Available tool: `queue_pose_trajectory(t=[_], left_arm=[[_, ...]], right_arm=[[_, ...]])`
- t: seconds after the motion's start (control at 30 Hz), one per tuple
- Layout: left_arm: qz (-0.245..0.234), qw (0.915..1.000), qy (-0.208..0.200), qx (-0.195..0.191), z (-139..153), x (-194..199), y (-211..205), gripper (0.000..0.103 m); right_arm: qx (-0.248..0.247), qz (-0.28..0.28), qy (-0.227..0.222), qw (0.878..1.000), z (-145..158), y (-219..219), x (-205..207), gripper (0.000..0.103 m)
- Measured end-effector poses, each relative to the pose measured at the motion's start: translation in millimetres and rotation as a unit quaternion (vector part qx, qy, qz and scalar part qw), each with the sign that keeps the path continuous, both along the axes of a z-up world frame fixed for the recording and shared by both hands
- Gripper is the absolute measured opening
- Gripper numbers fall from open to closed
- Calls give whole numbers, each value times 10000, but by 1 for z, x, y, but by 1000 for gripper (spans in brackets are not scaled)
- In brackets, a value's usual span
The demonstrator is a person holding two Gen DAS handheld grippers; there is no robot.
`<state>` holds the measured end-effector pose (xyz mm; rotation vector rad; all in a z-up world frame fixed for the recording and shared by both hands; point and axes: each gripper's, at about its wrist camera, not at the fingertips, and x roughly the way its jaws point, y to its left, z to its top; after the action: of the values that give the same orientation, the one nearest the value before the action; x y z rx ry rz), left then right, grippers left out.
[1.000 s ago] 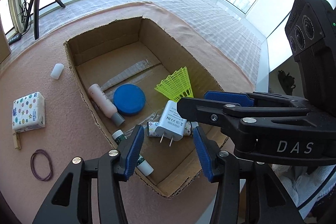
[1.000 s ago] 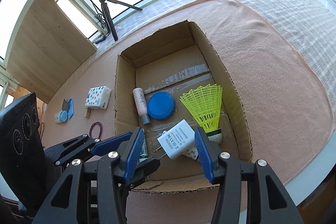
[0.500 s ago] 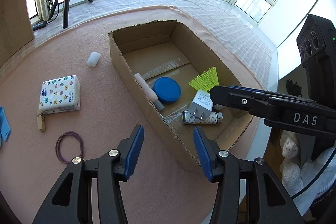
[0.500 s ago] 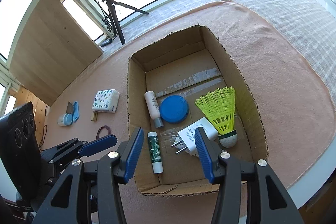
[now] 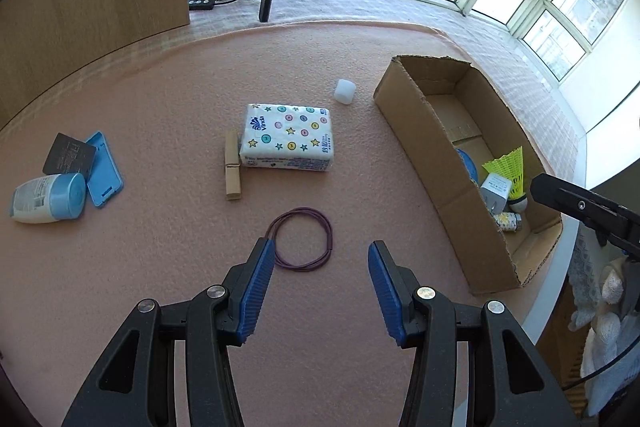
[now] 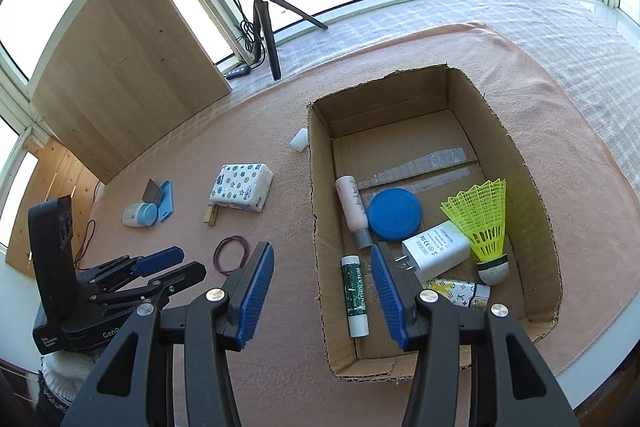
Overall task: Organize objects
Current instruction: 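Move the left gripper to the wooden clothespin and close on it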
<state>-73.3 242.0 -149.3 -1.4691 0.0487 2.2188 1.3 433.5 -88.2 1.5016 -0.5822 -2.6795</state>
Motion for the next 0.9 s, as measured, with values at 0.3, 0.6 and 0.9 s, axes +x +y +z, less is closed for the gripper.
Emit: queue_pose_trajectory(t=[0.3, 0.6, 0.9], left_arm=[[307, 9992, -65, -230, -14, -33, -26, 52], [320, 9986, -187, -383, -38, -62, -18, 48], [275, 9978, -159, -576, -52, -78, -7, 35]], right_arm=[[10, 261, -40, 9997, -6, -35, -9, 47], [-28, 295, -127, 9995, -13, -48, -11, 47], [16, 387, -262, 9989, -22, -57, -16, 47]])
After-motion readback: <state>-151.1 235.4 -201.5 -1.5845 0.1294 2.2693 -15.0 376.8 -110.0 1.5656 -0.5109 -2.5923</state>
